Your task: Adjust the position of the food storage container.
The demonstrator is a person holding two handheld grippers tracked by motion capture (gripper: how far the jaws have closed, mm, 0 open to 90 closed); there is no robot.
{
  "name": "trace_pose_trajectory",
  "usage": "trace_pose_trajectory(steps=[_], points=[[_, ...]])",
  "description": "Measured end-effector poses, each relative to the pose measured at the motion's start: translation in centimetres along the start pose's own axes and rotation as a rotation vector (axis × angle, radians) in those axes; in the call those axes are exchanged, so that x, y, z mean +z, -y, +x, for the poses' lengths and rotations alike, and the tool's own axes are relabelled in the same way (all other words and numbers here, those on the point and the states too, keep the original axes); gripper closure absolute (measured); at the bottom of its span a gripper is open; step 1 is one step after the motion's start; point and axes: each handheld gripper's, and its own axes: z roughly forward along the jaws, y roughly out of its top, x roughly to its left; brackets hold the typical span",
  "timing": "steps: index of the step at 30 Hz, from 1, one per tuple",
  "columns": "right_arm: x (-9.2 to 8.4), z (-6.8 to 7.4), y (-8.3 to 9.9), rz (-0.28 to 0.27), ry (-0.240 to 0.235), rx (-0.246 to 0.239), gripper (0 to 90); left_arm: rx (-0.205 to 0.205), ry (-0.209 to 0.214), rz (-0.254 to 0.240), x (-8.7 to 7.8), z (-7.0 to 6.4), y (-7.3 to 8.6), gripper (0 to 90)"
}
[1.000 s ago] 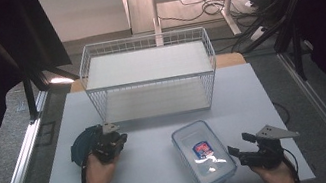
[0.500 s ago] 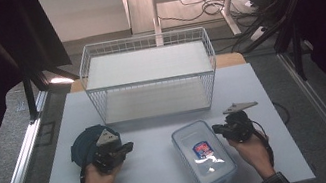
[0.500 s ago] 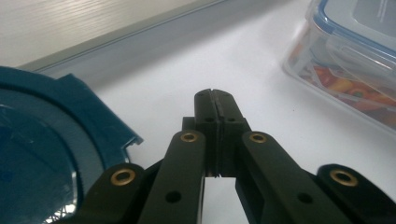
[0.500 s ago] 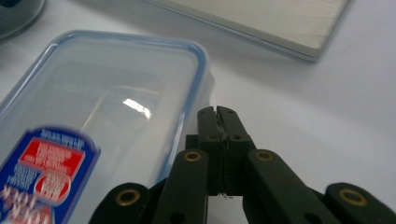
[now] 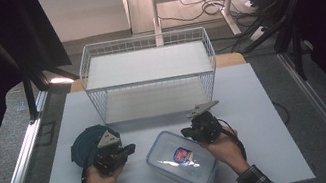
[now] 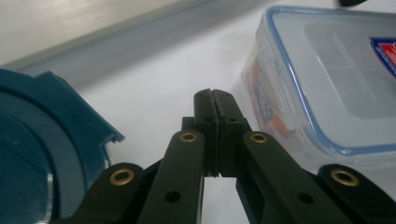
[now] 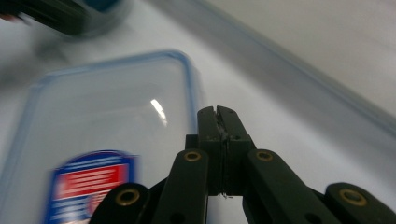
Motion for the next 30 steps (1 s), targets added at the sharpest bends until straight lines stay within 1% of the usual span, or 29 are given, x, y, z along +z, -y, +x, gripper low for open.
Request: trace_pose_trajectory(steps=[2,3,4,5,7,8,10,12,14,15,16,18,20,22,23,25,26,27,28,30], points=[[-1.5,0.6,0.5,-0.026,0.004,-0.006,88.2,0.001,0.014,0.011,0.3,-0.3,0.1,89.8],[-2.6,0.8,1.2,-0.043,0.013,0.005,88.3,0.007,0.018,0.017,0.4,-0.4,0.2,89.8],[-3.3,0.9,1.8,-0.051,0.017,0.013,88.3,0.008,0.026,0.021,0.6,-0.6,0.2,89.7],[-4.4,1.0,2.9,-0.057,0.028,0.019,88.4,0.014,0.035,0.024,0.8,-0.8,0.2,89.7],[-5.9,1.1,4.9,-0.062,0.047,0.043,88.4,0.019,0.048,0.031,1.2,-1.1,0.2,89.6],[-6.7,1.1,6.0,-0.063,0.058,0.065,88.5,0.021,0.053,0.034,1.4,-1.3,0.2,89.6],[-8.1,1.2,8.7,-0.065,0.095,0.11,88.6,0.021,0.063,0.044,1.9,-1.5,0.2,89.5],[-8.8,1.5,10.5,-0.049,0.11,0.138,88.6,0.016,0.077,0.048,2.2,-1.6,0.3,89.5],[-9.0,2.1,12.1,-0.005,0.103,0.148,88.5,0.014,0.091,0.053,2.6,-1.8,0.3,89.5],[-8.8,2.5,12.7,0.019,0.085,0.152,88.4,0.018,0.084,0.057,2.7,-1.9,0.3,89.8],[-8.4,2.8,12.9,0.034,0.062,0.152,88.3,0.019,0.079,0.061,2.7,-2.0,0.3,89.9],[-7.6,3.3,12.9,0.046,0.022,0.154,86.9,0.01,0.086,0.066,2.7,-1.9,0.4,90.0],[-7.0,3.5,12.5,0.044,0.005,0.152,87.0,0.01,0.093,0.078,2.5,-1.9,0.5,90.0],[-6.7,3.4,11.9,0.052,0.028,0.137,87.7,0.004,0.082,0.079,2.4,-2.1,0.6,90.0],[-6.7,3.3,11.7,0.052,0.036,0.138,88.2,-0.006,0.075,0.077,2.2,-2.3,0.7,90.0],[-6.5,2.8,11.3,0.051,0.048,0.143,88.6,-0.019,0.076,0.08,2.1,-2.3,0.9,90.0],[-6.3,2.6,11.2,0.052,0.052,0.144,88.6,-0.022,0.075,0.098,2.1,-2.3,1.1,90.0],[-6.0,2.3,11.0,0.05,0.047,0.143,88.7,-0.019,0.062,0.111,2.1,-2.6,1.4,90.0],[-5.8,2.0,10.7,0.053,0.044,0.143,88.7,-0.017,0.044,0.101,2.0,-2.8,1.6,90.0],[-5.4,1.6,10.1,0.066,0.065,0.125,88.8,-0.021,0.037,0.106,1.6,-3.1,1.8,90.0]])
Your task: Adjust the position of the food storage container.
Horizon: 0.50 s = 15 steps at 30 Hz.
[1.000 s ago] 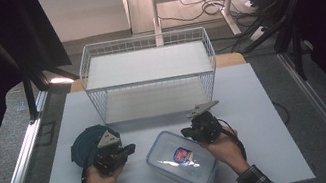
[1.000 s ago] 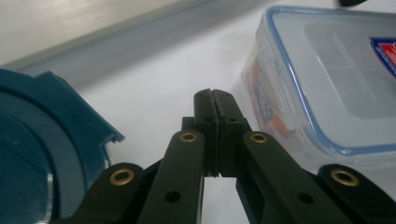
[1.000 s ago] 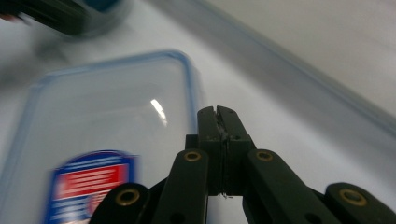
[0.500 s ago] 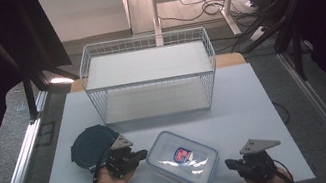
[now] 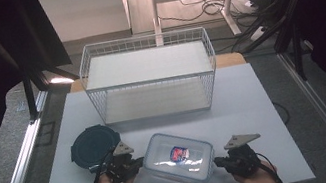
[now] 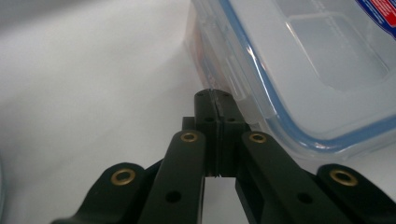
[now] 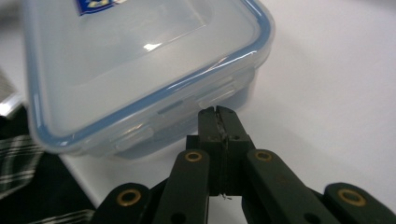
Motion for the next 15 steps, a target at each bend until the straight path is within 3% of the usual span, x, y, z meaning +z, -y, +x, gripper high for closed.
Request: trace_pose_trajectory(steps=[2,7,13,15], points=[[0.4,-0.5,-0.6,0.002,0.008,-0.005,88.8,-0.002,-0.004,0.001,-0.3,-0.2,0.4,90.0],[1.8,-1.6,-2.0,-0.004,-0.006,-0.001,88.8,-0.051,0.016,-0.016,-1.2,-0.3,1.6,90.0],[2.9,-1.3,-3.2,0.006,-0.009,-0.019,88.9,-0.079,0.01,-0.036,-2.1,0.0,2.7,90.0],[3.1,-1.0,-3.2,0.003,-0.013,-0.023,88.9,-0.086,0.025,-0.04,-2.2,0.4,2.9,90.0]])
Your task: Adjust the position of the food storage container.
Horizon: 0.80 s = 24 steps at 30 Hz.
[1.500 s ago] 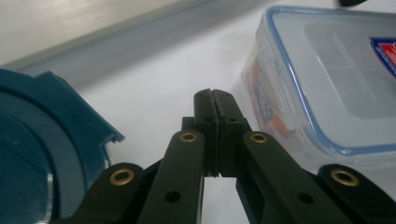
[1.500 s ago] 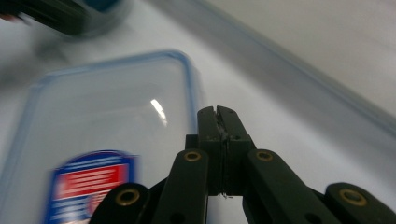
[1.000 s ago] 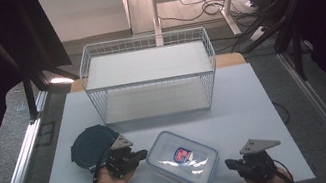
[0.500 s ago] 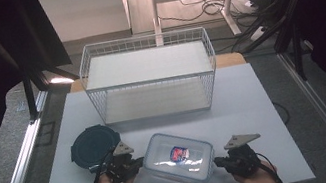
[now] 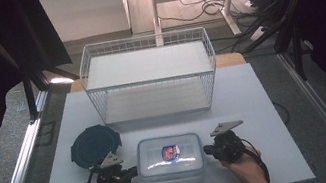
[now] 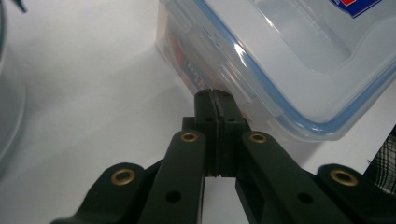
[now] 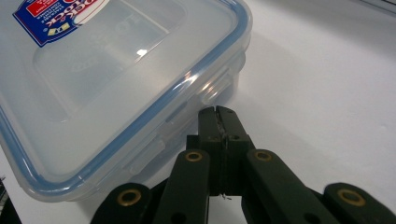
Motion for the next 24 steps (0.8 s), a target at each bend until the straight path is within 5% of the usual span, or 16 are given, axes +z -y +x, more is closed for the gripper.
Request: trace_pose_trajectory(steps=[2,7,12,20,24], points=[[0.0,0.1,0.1,-0.003,-0.003,0.004,88.8,0.001,-0.004,-0.004,0.0,0.2,0.0,89.1],[-1.2,0.4,0.5,-0.039,0.028,-0.022,79.8,0.02,-0.094,-0.032,-0.7,0.8,0.3,61.5],[-2.7,0.1,1.2,-0.085,0.068,-0.042,61.9,0.035,-0.075,-0.066,-1.8,1.2,1.0,40.9],[-3.5,-0.1,2.4,-0.127,0.083,-0.02,25.9,0.067,-0.035,-0.048,-2.3,1.1,2.0,26.0],[-3.2,-0.2,3.0,-0.119,0.089,-0.027,16.5,0.069,-0.05,-0.035,-2.4,1.3,2.1,15.8]])
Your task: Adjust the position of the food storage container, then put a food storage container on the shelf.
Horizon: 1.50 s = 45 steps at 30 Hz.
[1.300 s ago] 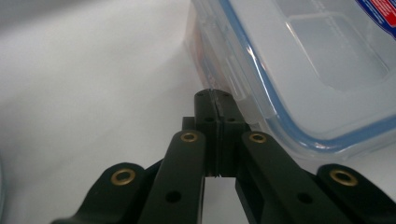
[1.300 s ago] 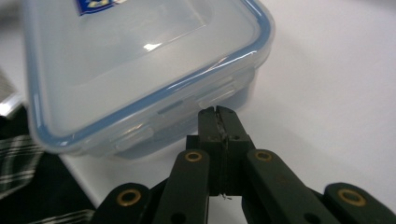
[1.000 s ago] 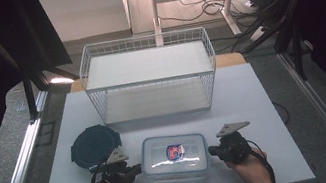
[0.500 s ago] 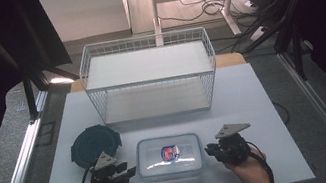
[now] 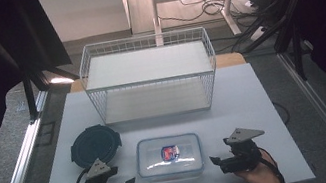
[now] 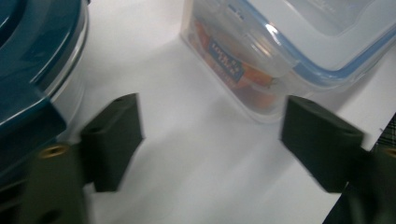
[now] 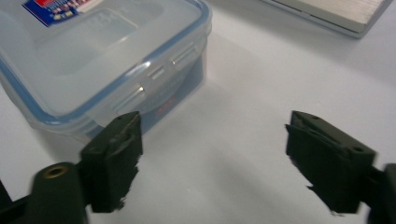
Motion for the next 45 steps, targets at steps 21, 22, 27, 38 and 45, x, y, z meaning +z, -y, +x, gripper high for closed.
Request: trace_pose_trajectory(steps=[21,22,27,38,45], points=[[-0.9,0.0,-0.3,-0.084,-0.042,0.018,4.5,0.029,0.084,-0.089,-0.3,-0.5,-0.6,4.8],[-0.9,0.1,-0.4,-0.078,-0.049,0.022,4.4,0.024,0.097,-0.093,-0.3,-0.5,-0.7,4.1],[-0.8,0.5,-1.0,-0.084,-0.067,0.03,3.5,0.035,0.106,-0.084,-0.2,-1.1,-1.9,4.6],[0.8,2.1,-2.5,0.008,-0.121,0.001,0.0,0.026,0.159,-0.009,2.0,-1.3,-4.6,4.6],[2.3,1.7,-3.3,0.042,-0.188,0.083,1.8,0.022,0.184,0.05,4.0,-0.9,-6.4,2.6]])
